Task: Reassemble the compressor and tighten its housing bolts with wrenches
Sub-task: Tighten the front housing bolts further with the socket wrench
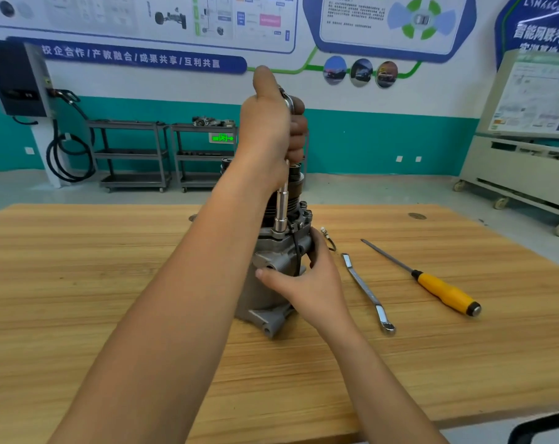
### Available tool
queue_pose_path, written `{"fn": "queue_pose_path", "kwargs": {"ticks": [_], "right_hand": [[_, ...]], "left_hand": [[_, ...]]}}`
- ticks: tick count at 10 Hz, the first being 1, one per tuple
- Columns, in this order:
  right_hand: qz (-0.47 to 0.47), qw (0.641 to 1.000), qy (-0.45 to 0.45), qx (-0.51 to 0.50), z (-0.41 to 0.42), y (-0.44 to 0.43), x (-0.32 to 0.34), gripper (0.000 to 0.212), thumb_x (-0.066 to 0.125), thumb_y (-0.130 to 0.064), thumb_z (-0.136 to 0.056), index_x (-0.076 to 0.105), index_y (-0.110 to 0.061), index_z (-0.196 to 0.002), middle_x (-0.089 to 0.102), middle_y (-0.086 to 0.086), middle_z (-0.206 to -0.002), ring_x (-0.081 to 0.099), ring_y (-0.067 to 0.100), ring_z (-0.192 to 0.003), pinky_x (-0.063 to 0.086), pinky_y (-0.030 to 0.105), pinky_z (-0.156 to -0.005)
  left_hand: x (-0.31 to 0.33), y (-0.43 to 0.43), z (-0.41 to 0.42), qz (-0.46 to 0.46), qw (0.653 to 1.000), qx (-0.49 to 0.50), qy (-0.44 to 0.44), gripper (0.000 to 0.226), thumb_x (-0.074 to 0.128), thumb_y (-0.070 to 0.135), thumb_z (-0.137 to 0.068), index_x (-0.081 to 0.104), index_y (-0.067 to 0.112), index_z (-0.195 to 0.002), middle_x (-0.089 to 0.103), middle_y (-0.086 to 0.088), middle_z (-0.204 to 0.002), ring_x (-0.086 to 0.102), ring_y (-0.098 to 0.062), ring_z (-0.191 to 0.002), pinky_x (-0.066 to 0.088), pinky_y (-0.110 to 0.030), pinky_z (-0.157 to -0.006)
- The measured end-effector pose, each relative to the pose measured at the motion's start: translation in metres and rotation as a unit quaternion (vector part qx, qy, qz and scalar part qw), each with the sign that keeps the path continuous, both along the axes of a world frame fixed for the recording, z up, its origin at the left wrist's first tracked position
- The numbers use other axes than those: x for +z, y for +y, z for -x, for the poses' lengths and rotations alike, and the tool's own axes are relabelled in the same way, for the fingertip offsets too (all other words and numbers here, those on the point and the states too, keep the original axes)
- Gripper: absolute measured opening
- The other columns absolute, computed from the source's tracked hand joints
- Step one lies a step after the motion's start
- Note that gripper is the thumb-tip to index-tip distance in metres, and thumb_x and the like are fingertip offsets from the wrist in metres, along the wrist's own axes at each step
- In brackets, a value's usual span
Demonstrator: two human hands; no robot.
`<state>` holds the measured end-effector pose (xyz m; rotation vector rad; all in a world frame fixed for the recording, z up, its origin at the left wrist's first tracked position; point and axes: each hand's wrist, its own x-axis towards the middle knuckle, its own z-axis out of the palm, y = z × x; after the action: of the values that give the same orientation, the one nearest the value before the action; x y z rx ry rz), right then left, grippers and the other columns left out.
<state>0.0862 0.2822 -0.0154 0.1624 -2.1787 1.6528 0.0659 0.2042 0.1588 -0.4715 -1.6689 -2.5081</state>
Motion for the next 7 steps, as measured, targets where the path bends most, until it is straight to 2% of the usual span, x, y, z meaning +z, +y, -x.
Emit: {"fn": "queue_pose_path", "kwargs": {"ticks": [1, 2, 3, 4, 5, 6, 7], "right_hand": [[-0.001, 1.000, 0.002, 0.005, 0.000, 0.000, 0.001, 0.095, 0.084, -0.045, -0.050, 0.031, -0.048, -0.128, 0.040, -0.034, -0.113, 0.039, -0.007, -0.111, 0.035, 0.017, -0.089], [-0.015, 1.000, 0.007, 0.004, -0.002, 0.002, 0.002, 0.080, 0.084, -0.046, -0.050, 0.027, -0.065, -0.102, 0.033, -0.046, -0.101, 0.038, -0.025, -0.096, 0.031, 0.007, -0.077], [-0.021, 1.000, 0.011, 0.012, -0.002, 0.003, 0.004, 0.071, 0.084, -0.046, -0.052, 0.029, -0.068, -0.091, 0.029, -0.049, -0.097, 0.029, -0.036, -0.086, 0.029, 0.003, -0.069], [-0.025, 0.999, 0.016, 0.016, -0.003, 0.003, 0.005, 0.071, 0.085, -0.044, -0.054, 0.029, -0.063, -0.094, 0.028, -0.048, -0.099, 0.031, -0.030, -0.089, 0.028, 0.003, -0.071], [-0.018, 0.999, 0.020, 0.018, -0.004, 0.001, 0.006, 0.069, 0.085, -0.043, -0.055, 0.030, -0.063, -0.093, 0.029, -0.048, -0.099, 0.032, -0.031, -0.089, 0.028, 0.003, -0.070], [-0.010, 1.000, 0.021, 0.021, -0.005, -0.001, 0.006, 0.068, 0.084, -0.042, -0.056, 0.031, -0.063, -0.094, 0.031, -0.047, -0.100, 0.031, -0.034, -0.087, 0.029, 0.002, -0.070], [-0.011, 0.999, 0.027, 0.018, -0.005, -0.002, 0.006, 0.078, 0.084, -0.043, -0.057, 0.024, -0.060, -0.105, 0.025, -0.048, -0.100, 0.027, -0.033, -0.087, 0.027, 0.001, -0.069]], "left_hand": [[0.007, -0.010, 0.012, 0.049, 0.980, -0.191, -0.037, 0.058, 0.019, 0.050, -0.098, 0.035, 0.019, -0.051, 0.023, 0.010, -0.031, 0.016, -0.003, -0.025, 0.010, -0.012, -0.032], [0.009, -0.012, 0.022, 0.122, 0.945, -0.299, -0.047, 0.066, 0.021, 0.050, -0.096, 0.042, 0.020, -0.041, 0.025, 0.010, -0.029, 0.021, -0.001, -0.023, 0.012, -0.014, -0.031], [0.019, -0.015, 0.018, 0.189, 0.946, -0.257, -0.060, 0.055, 0.023, 0.047, -0.097, 0.043, 0.019, -0.054, 0.031, 0.009, -0.033, 0.028, -0.004, -0.028, 0.027, -0.013, -0.039], [0.030, -0.017, 0.012, 0.305, 0.950, -0.062, -0.012, 0.041, 0.028, 0.033, -0.100, 0.051, 0.012, -0.074, 0.051, 0.003, -0.045, 0.049, -0.010, -0.037, 0.046, -0.018, -0.047], [0.026, -0.018, 0.002, 0.197, 0.974, 0.108, -0.005, 0.028, 0.032, 0.012, -0.099, 0.042, 0.009, -0.073, 0.060, -0.007, -0.081, 0.056, -0.018, -0.066, 0.042, -0.025, -0.059], [0.021, 0.003, -0.005, 0.180, 0.961, 0.207, 0.034, 0.037, 0.029, 0.011, -0.098, 0.026, 0.017, -0.061, 0.047, -0.007, -0.084, 0.044, -0.021, -0.081, 0.036, -0.028, -0.070], [0.016, 0.017, -0.007, 0.133, 0.984, 0.116, 0.028, 0.038, 0.026, 0.008, -0.098, 0.028, 0.016, -0.061, 0.038, -0.003, -0.066, 0.043, -0.022, -0.077, 0.043, -0.035, -0.071]]}}
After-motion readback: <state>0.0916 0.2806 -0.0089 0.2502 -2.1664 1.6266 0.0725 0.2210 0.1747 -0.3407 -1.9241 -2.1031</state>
